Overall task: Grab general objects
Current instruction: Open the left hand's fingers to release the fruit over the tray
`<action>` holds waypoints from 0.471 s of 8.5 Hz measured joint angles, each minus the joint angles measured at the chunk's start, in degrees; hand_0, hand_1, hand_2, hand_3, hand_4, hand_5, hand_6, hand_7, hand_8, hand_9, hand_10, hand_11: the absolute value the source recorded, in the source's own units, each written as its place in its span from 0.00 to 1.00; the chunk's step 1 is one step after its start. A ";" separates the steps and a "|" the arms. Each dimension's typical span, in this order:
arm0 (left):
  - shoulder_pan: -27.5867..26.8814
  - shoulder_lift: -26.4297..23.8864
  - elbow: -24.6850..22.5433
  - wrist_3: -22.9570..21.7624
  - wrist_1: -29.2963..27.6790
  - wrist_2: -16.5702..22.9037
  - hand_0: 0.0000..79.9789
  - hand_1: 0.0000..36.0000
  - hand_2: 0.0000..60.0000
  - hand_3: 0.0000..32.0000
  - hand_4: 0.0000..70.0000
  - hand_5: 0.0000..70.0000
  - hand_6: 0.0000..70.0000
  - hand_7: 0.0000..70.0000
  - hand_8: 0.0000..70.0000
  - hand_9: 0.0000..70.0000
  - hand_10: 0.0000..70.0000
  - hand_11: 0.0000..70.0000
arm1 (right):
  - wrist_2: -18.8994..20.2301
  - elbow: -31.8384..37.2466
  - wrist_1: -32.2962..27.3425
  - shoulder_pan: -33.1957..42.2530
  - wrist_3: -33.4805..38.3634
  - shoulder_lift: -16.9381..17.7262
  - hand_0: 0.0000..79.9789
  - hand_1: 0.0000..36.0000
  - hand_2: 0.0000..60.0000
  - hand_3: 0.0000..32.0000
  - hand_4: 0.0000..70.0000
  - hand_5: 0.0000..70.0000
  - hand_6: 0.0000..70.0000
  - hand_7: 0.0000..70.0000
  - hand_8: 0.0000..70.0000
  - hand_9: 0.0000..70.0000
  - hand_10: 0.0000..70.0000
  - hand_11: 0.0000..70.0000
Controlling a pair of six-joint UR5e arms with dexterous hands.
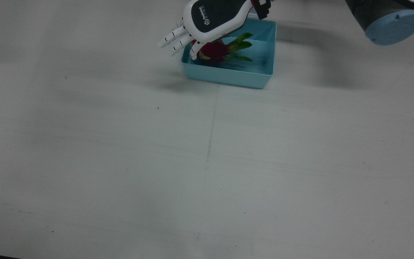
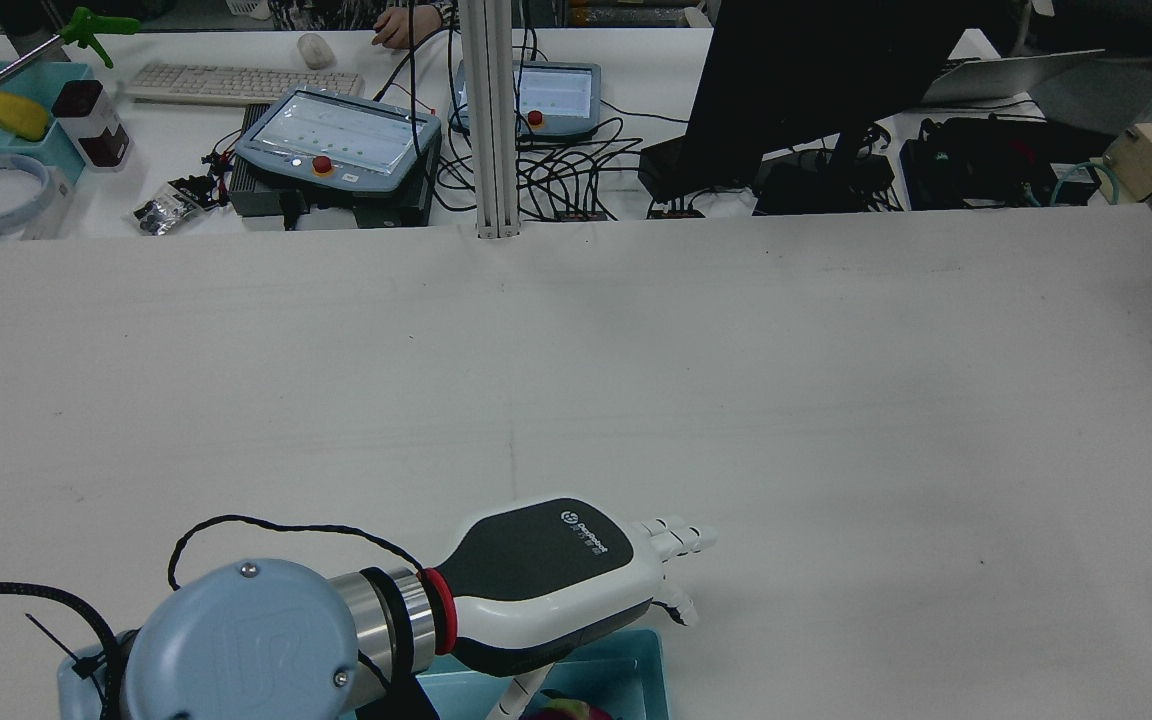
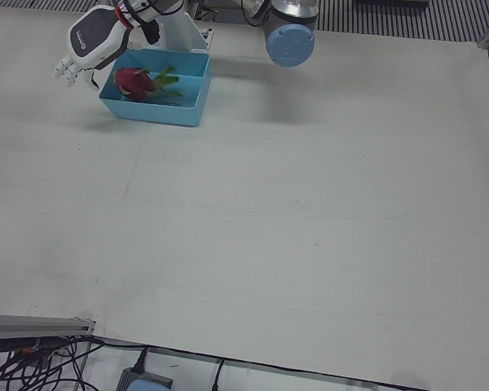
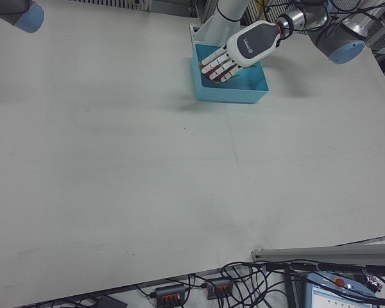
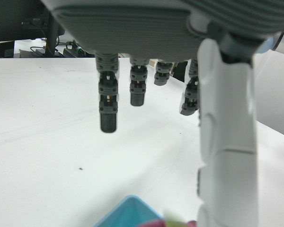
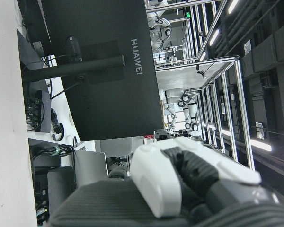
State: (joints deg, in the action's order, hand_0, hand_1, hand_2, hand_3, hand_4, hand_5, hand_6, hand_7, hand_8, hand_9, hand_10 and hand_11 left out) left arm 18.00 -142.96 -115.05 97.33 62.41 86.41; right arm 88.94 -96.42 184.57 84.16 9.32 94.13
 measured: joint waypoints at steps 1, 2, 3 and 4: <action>0.25 1.71 -0.48 0.03 -0.39 0.04 0.75 0.43 0.00 0.21 0.29 0.35 0.00 0.12 0.18 0.00 0.08 0.13 | 0.00 0.00 0.00 -0.01 0.00 0.00 0.00 0.00 0.00 0.00 0.00 0.00 0.00 0.00 0.00 0.00 0.00 0.00; 1.09 3.56 -0.96 0.02 -1.08 0.06 0.75 0.42 0.00 0.22 0.29 0.34 0.00 0.12 0.18 0.00 0.08 0.14 | 0.00 0.00 0.00 -0.01 0.00 0.00 0.00 0.00 0.00 0.00 0.00 0.00 0.00 0.00 0.00 0.00 0.00 0.00; 3.00 5.28 -1.20 -0.07 -2.13 0.34 0.73 0.39 0.00 0.18 0.28 0.33 0.00 0.12 0.18 0.00 0.09 0.15 | 0.00 0.00 0.00 -0.01 0.03 0.00 0.00 0.00 0.00 0.00 0.00 0.00 0.00 0.00 0.00 0.00 0.00 0.00; 6.14 6.73 -1.09 -0.20 -3.50 1.73 0.70 0.34 0.00 0.00 0.32 0.34 0.01 0.15 0.22 0.06 0.11 0.18 | 0.00 0.00 0.00 -0.02 0.03 0.00 0.00 0.00 0.00 0.00 0.00 0.00 0.00 0.00 0.00 0.00 0.00 0.00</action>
State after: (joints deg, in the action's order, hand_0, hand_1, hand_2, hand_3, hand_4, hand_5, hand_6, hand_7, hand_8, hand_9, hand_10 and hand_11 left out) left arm 24.14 -136.23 -116.14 97.13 58.92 88.14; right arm 88.94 -96.42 184.57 84.14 9.35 94.13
